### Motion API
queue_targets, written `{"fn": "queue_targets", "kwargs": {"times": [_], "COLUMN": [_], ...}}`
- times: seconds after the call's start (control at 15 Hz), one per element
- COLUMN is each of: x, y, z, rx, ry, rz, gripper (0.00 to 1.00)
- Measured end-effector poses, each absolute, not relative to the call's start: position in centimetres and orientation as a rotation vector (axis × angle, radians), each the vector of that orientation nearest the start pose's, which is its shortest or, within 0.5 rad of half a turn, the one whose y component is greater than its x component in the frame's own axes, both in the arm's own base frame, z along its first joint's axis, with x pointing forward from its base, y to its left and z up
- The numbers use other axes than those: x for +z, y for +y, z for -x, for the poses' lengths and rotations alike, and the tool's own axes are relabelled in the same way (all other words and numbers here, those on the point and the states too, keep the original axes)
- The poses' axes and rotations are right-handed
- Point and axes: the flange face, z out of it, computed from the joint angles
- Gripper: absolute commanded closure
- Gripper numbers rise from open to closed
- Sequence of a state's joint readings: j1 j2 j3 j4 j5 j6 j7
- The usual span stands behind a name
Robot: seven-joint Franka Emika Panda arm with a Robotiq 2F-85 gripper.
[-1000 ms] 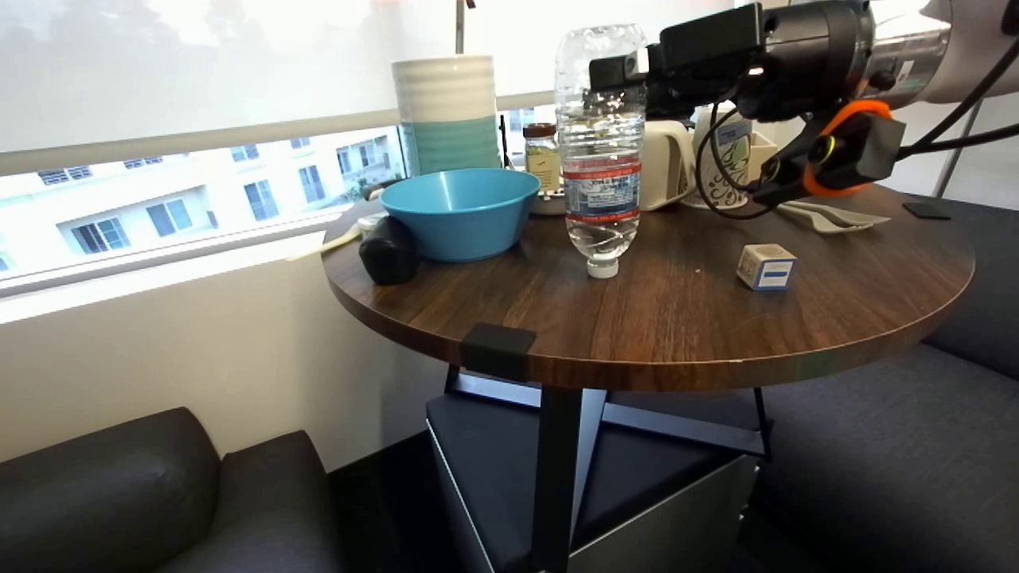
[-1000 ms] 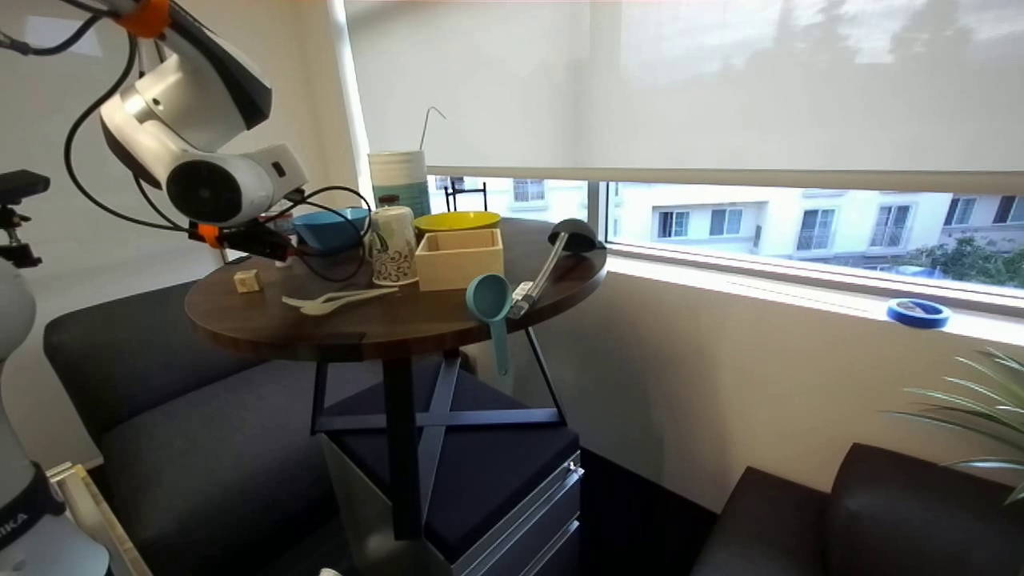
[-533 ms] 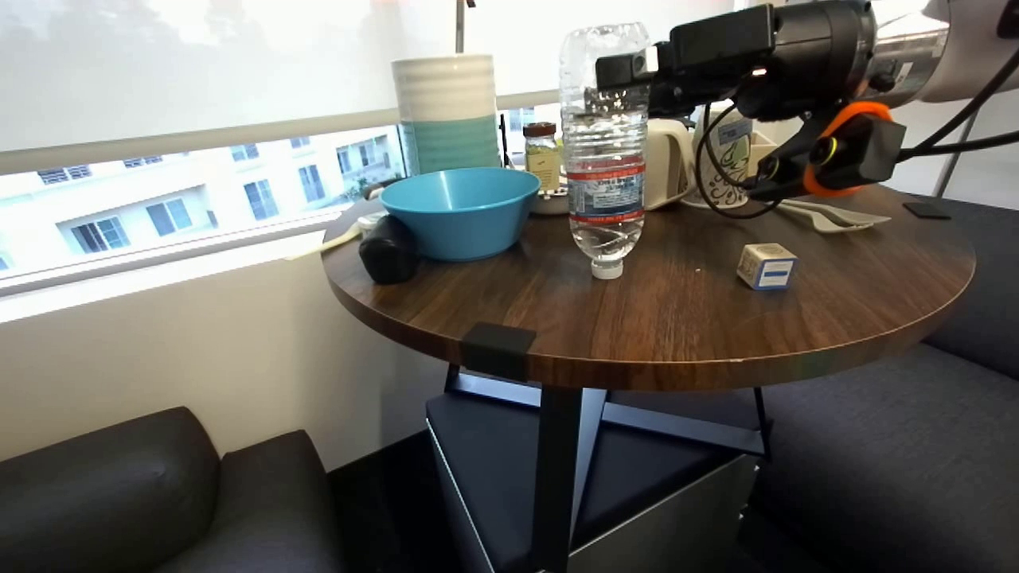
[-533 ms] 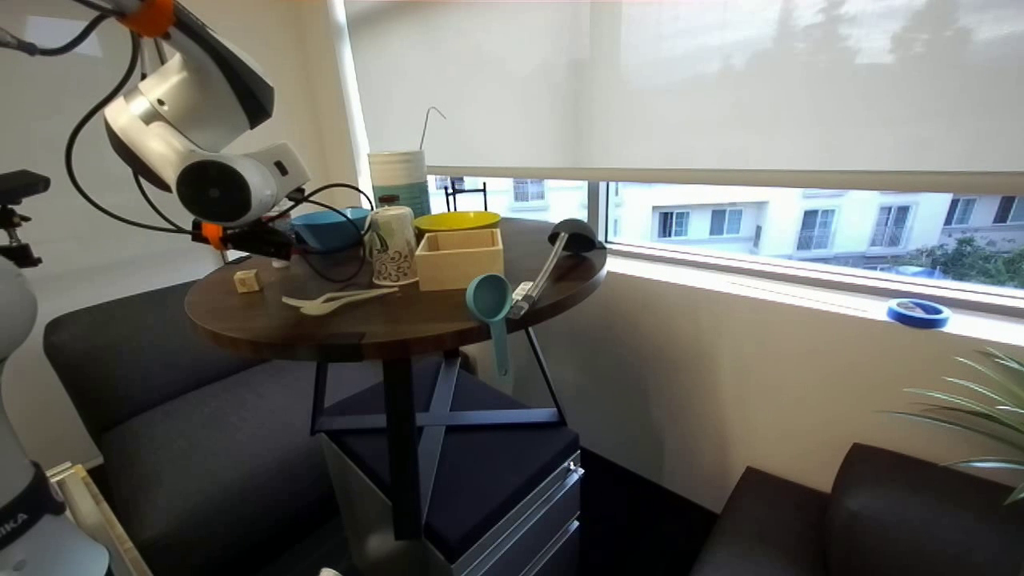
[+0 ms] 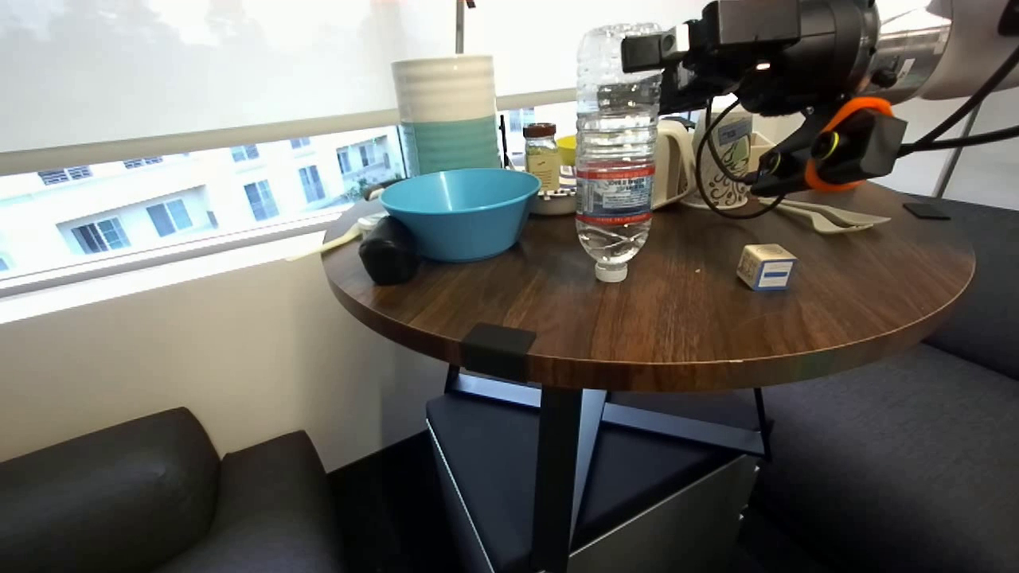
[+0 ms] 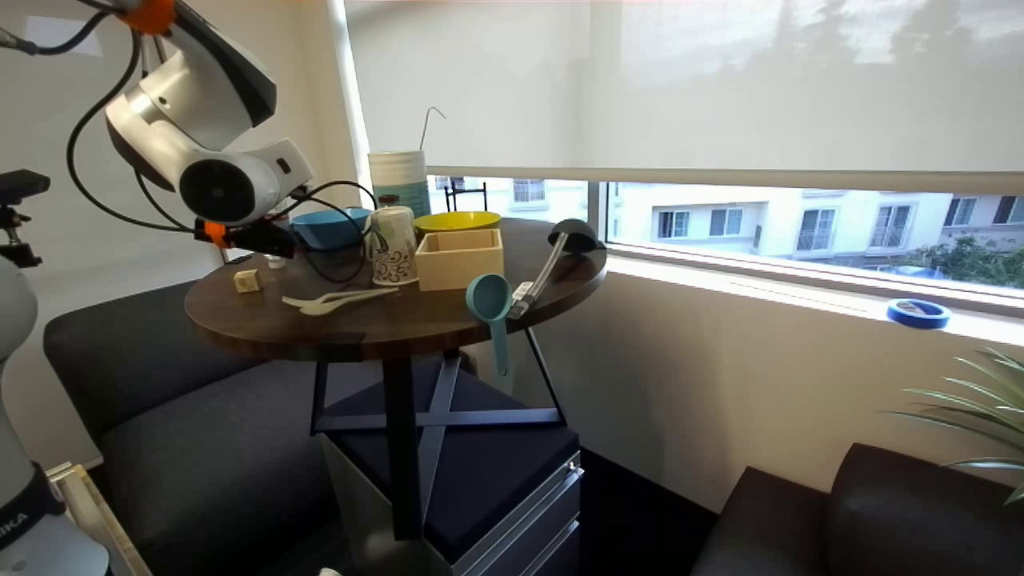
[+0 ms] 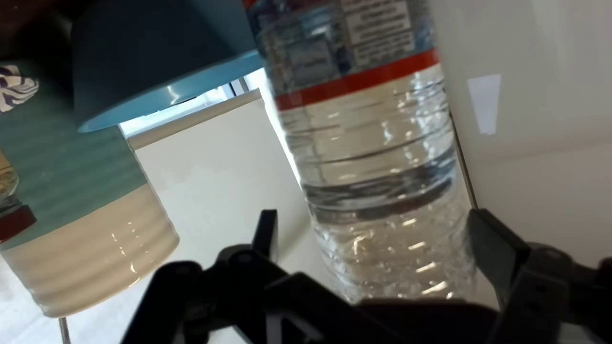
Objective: Place the water bottle upside down.
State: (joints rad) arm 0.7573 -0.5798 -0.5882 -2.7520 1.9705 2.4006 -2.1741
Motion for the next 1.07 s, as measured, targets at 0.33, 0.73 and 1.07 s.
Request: {"fn": "queue_targets", "kwargs": {"times": [0.33,0.73,1.07], "x": [38.81,39.09,39.16], "y": [8.36,8.34,8.33], "z": [-37.10,-37.04,-37.02], "rx": [-1.335,-1.335,-1.335], "ry": [-0.566,-0.627,-0.649], "rz": [1.723,1.716,1.715], "gripper": [0.00,0.00,0.00]}}
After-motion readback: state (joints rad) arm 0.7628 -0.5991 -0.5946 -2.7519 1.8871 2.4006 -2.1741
